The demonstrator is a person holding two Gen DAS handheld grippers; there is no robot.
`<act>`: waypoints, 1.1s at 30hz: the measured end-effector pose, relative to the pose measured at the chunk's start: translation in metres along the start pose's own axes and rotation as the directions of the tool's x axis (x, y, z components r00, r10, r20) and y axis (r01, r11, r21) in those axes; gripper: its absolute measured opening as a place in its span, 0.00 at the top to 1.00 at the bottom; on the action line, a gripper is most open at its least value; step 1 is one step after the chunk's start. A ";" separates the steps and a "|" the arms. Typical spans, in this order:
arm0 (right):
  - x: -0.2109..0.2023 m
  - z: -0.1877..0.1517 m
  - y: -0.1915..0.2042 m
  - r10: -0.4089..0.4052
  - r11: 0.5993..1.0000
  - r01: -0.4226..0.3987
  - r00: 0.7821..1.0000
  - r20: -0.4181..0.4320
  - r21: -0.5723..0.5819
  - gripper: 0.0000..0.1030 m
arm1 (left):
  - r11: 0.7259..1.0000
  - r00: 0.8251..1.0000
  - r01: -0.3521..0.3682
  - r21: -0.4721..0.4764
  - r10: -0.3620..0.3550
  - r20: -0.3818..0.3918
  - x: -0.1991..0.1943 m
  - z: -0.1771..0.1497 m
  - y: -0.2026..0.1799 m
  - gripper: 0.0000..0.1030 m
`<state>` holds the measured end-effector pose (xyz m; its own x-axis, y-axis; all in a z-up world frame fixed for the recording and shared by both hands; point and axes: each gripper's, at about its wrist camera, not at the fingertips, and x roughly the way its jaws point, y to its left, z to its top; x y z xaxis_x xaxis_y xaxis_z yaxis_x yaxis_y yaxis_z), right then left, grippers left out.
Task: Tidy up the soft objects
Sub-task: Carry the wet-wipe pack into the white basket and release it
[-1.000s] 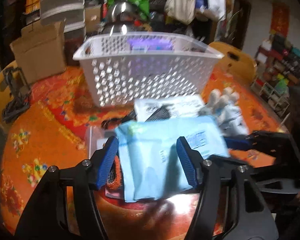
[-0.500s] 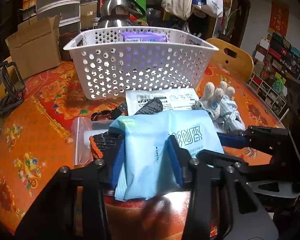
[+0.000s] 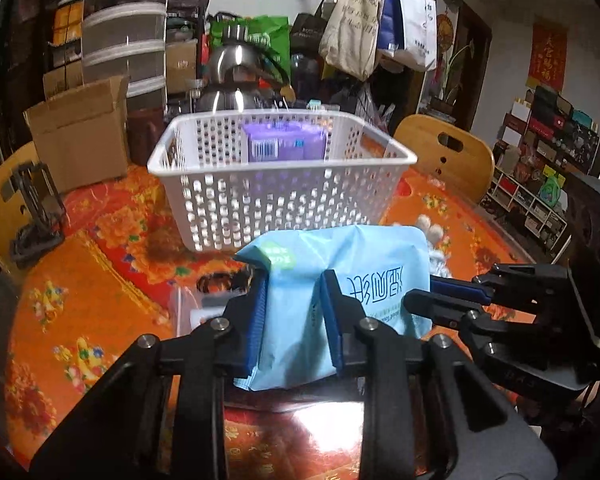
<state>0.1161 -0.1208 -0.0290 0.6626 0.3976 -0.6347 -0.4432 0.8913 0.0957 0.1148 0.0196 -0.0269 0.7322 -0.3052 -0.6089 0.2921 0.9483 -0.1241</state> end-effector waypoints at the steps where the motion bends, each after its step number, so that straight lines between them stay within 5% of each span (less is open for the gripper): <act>1: -0.003 0.005 0.001 -0.005 1.000 0.005 1.000 0.008 -0.007 0.88 | 1.000 1.000 -0.006 0.006 0.006 0.012 -0.004 0.005 -0.002 0.76; 17: -0.035 0.099 -0.025 -0.057 0.998 0.061 0.991 0.120 -0.034 0.88 | 1.000 0.989 -0.003 0.026 -0.001 0.149 -0.033 0.109 -0.018 0.76; 33: 0.021 0.167 -0.075 -0.088 0.996 0.090 0.993 0.074 -0.015 0.88 | 1.000 0.990 0.009 -0.004 -0.009 0.139 0.051 0.193 0.007 0.76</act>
<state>0.2640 -0.1426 0.0790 0.7418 0.3322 -0.5825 -0.3907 0.9201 0.0271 0.2730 -0.0065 0.0930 0.8079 -0.3226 -0.4932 0.2962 0.9458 -0.1333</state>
